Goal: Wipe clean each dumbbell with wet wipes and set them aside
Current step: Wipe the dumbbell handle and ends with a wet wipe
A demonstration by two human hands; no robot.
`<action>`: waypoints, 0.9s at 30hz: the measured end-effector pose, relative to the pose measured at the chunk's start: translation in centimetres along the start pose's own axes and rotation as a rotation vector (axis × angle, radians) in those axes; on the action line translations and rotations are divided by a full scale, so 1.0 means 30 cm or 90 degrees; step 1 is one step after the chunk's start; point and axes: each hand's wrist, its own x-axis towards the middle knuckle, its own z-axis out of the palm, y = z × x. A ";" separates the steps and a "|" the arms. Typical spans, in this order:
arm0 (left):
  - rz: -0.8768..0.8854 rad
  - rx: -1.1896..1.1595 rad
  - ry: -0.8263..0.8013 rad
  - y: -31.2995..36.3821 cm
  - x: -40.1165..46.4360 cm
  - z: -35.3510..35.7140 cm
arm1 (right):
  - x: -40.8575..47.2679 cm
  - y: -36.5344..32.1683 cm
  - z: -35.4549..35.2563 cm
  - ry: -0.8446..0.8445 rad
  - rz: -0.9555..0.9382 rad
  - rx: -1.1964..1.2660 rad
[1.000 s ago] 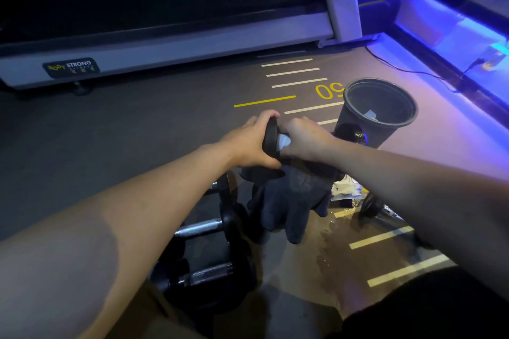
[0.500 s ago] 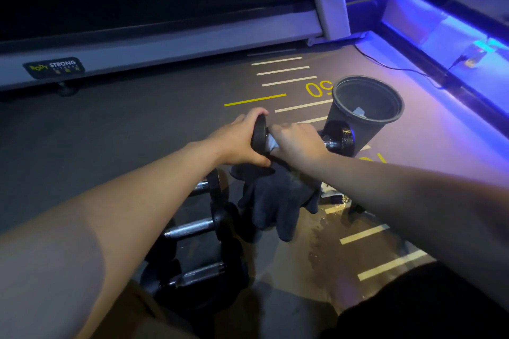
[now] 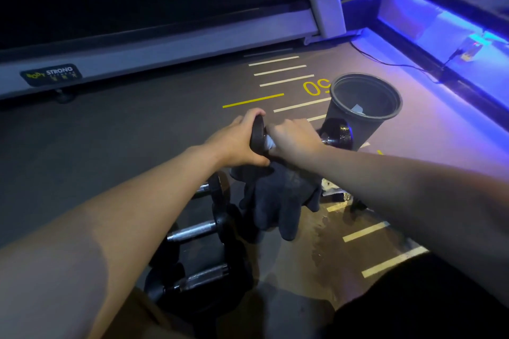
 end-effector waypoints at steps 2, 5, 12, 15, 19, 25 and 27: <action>0.006 0.003 -0.010 0.001 -0.002 -0.002 | -0.014 0.001 0.022 0.034 -0.010 -0.016; 0.017 0.011 -0.016 0.003 -0.004 -0.006 | -0.011 0.015 0.014 0.008 -0.014 0.010; 0.022 0.007 -0.012 0.005 -0.014 0.001 | 0.033 0.043 -0.076 -0.222 0.052 0.247; 0.021 -0.004 -0.006 0.001 -0.008 0.003 | 0.016 0.016 -0.058 -0.129 0.030 0.105; 0.012 -0.007 -0.007 0.003 -0.007 -0.002 | -0.018 -0.002 0.005 0.014 -0.003 -0.033; 0.007 -0.007 -0.016 0.012 -0.012 0.003 | -0.013 0.013 -0.018 -0.051 0.015 0.074; 0.004 0.000 -0.017 0.010 -0.017 0.003 | 0.000 0.017 -0.034 -0.090 0.034 0.134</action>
